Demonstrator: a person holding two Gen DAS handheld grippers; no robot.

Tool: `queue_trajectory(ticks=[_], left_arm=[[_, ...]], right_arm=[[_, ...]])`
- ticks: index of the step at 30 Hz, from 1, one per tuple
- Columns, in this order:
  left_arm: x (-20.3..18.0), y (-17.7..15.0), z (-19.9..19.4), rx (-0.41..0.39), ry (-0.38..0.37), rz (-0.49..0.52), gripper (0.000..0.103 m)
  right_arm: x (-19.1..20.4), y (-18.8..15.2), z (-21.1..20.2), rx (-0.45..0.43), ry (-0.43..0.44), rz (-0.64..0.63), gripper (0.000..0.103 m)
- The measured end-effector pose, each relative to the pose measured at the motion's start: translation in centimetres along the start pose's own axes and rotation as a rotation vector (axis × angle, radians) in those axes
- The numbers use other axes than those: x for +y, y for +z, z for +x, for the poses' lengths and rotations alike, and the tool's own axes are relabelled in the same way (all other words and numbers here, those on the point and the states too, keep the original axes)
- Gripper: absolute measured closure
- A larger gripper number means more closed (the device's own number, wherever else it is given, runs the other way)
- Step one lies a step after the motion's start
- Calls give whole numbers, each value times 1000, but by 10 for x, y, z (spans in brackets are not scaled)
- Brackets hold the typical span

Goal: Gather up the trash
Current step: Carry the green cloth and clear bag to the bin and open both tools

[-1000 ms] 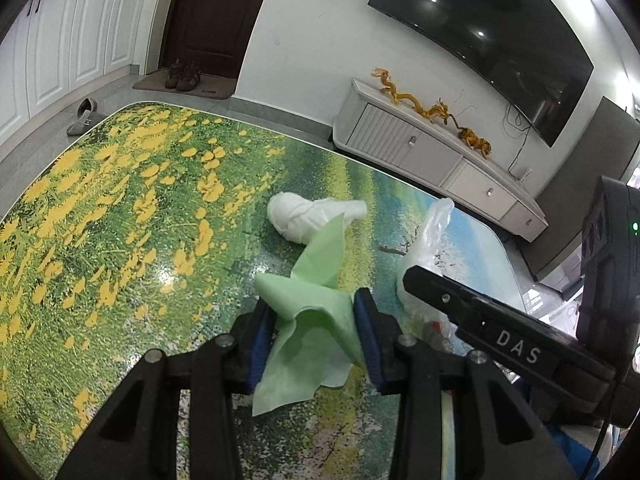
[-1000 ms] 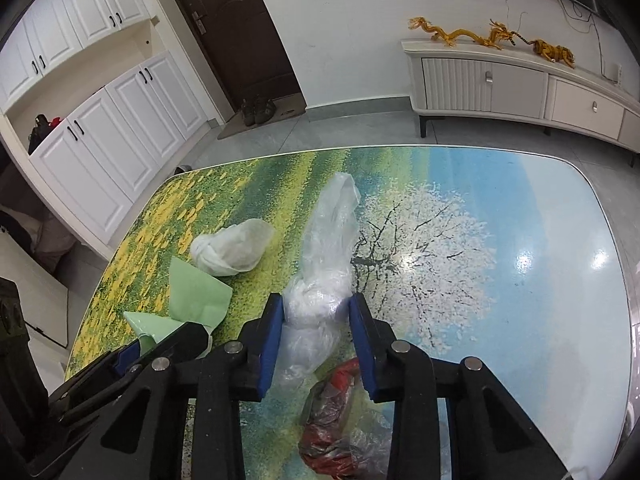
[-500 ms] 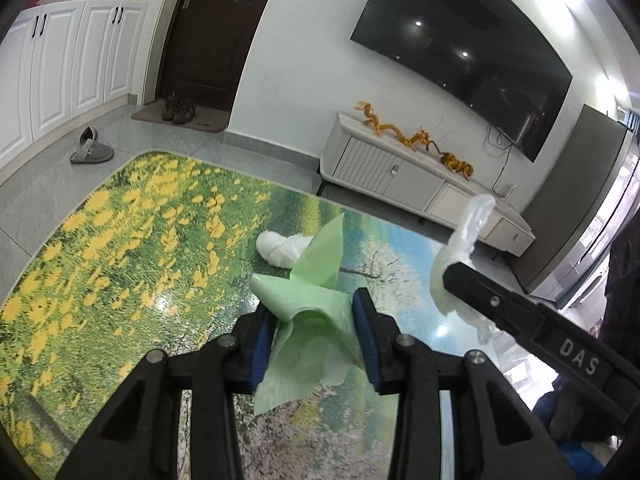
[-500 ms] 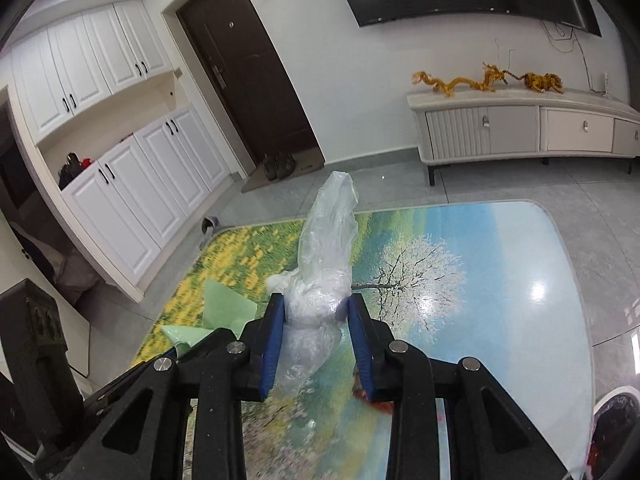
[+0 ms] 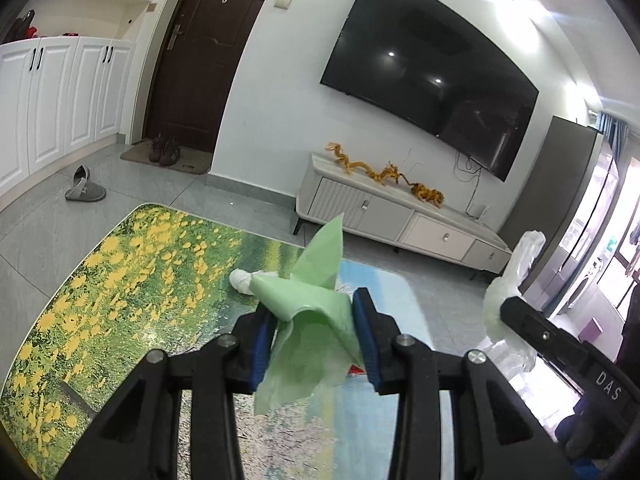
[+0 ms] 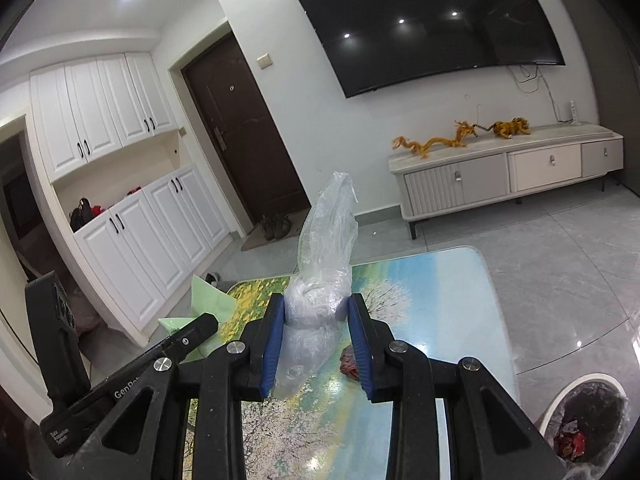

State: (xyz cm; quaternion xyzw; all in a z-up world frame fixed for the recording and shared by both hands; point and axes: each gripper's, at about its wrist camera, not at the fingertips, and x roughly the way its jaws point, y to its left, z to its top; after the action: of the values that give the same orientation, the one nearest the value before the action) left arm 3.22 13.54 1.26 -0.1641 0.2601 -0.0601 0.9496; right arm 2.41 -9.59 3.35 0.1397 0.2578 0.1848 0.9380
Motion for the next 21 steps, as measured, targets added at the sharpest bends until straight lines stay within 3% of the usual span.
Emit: queue_trajectory(ticks=[12, 21], left_arm=[[-61, -2, -32, -29, -76, 78, 67], [-135, -12, -32, -6, -137, 183, 67]], right_arm=[[-28, -2, -74, -129, -68, 37, 73], [-71, -3, -127, -244, -169, 66, 73]])
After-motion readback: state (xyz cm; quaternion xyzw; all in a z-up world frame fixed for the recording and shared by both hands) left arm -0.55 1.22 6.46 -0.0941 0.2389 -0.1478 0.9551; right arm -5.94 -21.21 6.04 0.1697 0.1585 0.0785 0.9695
